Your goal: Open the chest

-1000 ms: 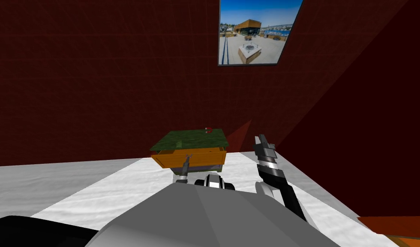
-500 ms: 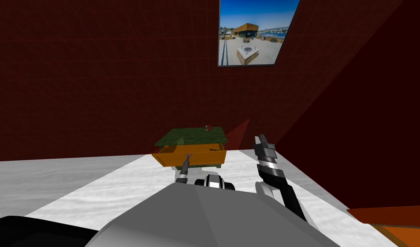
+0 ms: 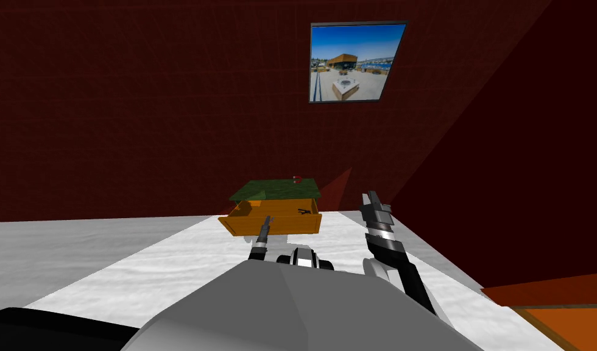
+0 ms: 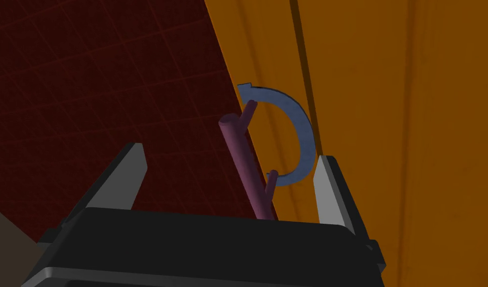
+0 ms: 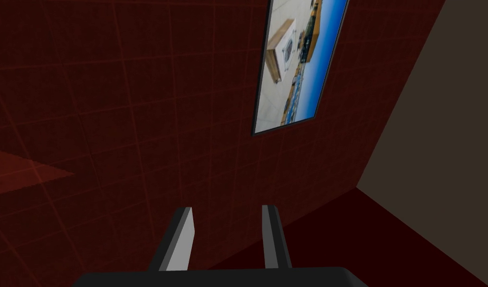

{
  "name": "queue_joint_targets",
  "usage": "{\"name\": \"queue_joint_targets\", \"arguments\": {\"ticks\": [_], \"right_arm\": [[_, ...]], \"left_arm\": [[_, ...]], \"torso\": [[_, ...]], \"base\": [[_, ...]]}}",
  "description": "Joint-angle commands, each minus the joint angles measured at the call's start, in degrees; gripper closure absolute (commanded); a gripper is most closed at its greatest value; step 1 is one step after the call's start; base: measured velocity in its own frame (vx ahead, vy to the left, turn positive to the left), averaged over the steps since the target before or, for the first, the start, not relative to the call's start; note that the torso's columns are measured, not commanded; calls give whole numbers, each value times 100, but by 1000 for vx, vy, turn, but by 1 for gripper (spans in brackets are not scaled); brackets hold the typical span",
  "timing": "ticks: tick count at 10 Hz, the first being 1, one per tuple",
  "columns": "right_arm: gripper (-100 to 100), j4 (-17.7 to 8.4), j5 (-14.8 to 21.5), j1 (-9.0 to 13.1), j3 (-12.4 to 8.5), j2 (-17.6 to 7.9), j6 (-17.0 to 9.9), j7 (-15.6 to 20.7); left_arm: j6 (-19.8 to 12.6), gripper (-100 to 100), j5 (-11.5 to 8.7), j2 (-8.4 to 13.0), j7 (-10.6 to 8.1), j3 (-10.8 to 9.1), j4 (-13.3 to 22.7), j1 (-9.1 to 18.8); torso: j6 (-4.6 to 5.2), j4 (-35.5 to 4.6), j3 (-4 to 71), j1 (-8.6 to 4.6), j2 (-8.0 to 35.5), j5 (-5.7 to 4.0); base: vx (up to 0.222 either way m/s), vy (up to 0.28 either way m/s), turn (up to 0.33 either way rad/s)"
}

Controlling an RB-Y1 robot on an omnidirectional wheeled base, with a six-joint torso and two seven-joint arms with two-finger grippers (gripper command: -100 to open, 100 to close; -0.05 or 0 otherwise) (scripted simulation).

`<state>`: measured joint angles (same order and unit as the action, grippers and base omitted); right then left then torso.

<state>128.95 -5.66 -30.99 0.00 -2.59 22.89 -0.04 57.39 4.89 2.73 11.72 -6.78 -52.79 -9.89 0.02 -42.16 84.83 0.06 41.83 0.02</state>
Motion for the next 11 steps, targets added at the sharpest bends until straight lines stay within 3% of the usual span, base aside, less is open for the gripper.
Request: {"name": "queue_joint_targets", "arguments": {"ticks": [1, 7, 9, 10, 11], "right_arm": [[0, 0, 0, 0, 0, 0, 0, 0], [0, 0, 0, 0, 0, 0, 0, 0], [0, 0, 0, 0, 0, 0, 0, 0], [0, 0, 0, 0, 0, 0, 0, 0], [0, 0, 0, 0, 0, 0, 0, 0]], "left_arm": [[-438, -100, -27, 123, -75, -32, -79, 344], [-1345, -100, -53, 340, -239, -51, -528, 813], [-1357, -100, -49, 332, -255, -32, -508, 747], [-1369, 0, -50, 334, -259, -33, -483, 750], [-1380, 0, -49, 330, -260, -31, -474, 738]], "torso": [[-1, -7, -15, -4, 26, -1], [-6, -29, -30, -17, 57, -16], [-11, -43, -44, -21, 78, -25], [-8, -36, -38, -18, 68, -19], [-4, -29, -33, -16, 58, -15]], "base": [[-79, -31, 33], [-81, -28, 20], [-37, -15, 2], [0, 0, 0], [0, 0, 0]]}}
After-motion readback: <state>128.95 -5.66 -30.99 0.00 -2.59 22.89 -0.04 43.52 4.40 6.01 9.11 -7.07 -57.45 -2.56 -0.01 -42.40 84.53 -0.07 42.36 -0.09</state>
